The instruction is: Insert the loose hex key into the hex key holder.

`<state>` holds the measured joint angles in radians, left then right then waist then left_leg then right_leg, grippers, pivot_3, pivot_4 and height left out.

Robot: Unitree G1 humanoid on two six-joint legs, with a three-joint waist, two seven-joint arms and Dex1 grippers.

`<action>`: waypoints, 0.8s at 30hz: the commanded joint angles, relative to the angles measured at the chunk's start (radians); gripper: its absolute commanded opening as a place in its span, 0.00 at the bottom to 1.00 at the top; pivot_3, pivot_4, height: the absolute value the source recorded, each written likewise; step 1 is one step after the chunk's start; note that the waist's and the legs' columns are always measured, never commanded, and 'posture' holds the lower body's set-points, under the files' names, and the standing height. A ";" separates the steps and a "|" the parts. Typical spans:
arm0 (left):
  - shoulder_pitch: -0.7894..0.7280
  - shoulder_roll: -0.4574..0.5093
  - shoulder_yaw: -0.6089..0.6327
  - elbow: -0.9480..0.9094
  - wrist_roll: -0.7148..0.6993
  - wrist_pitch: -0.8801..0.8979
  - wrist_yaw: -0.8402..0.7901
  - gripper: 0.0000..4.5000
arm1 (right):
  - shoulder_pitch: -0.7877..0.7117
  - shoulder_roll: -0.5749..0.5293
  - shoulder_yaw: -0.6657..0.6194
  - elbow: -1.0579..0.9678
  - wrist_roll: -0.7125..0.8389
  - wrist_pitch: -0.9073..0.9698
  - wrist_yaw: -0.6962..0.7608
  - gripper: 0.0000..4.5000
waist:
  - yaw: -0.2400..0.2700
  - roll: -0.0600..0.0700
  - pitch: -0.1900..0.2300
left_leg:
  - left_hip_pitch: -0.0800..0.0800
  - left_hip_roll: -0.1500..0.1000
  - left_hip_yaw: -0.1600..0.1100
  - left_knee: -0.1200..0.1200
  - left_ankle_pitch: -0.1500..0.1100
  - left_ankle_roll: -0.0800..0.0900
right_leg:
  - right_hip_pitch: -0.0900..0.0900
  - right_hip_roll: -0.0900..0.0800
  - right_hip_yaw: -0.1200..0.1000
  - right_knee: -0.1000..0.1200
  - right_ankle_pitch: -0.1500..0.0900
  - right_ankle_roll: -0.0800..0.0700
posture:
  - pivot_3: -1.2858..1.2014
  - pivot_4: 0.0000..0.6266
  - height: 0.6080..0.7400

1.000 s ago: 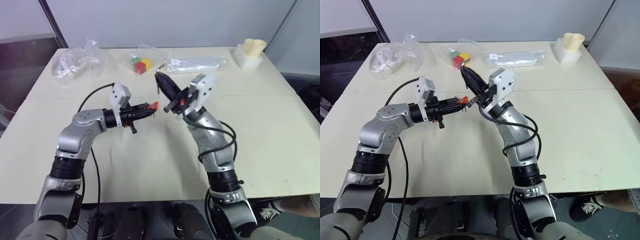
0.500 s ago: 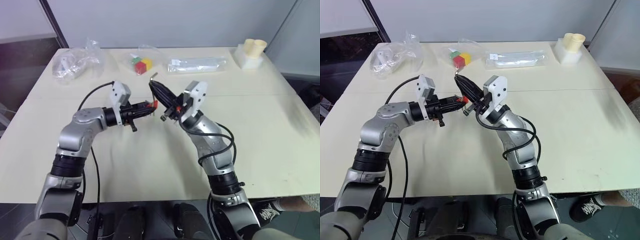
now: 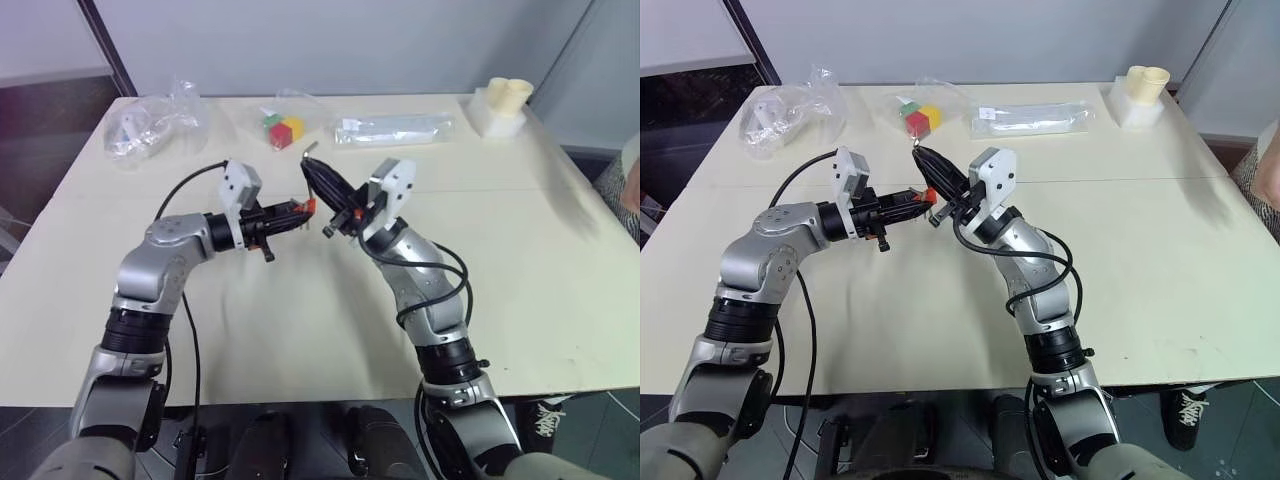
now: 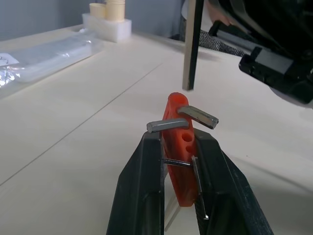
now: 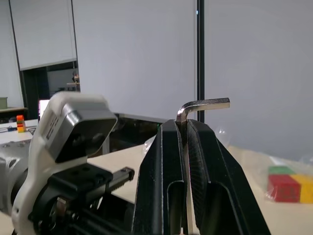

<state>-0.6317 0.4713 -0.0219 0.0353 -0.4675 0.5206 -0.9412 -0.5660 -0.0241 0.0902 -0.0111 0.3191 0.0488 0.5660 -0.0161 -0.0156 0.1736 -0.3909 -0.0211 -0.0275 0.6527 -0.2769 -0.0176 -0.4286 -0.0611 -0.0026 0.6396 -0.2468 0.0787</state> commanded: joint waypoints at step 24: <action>-0.021 -0.005 0.026 -0.036 -0.024 -0.005 0.015 0.06 | -0.021 -0.007 0.002 -0.006 0.006 -0.012 0.015 0.01 | 0.000 0.000 0.000 | 0.000 0.000 0.000 0.001 0.000 0.000 | 0.000 0.000 0.000 0.002 0.000 0.000 | 0.52 0.24 1.00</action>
<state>-0.6317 0.4677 -0.0210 0.0338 -0.4714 0.5209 -0.9285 -0.5843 -0.0300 0.0922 0.0151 0.3193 0.0449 0.5789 -0.0163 -0.0156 0.1736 -0.3908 -0.0212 -0.0275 0.6533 -0.2769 -0.0176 -0.4289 -0.0614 -0.0025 0.6412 -0.2468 0.0787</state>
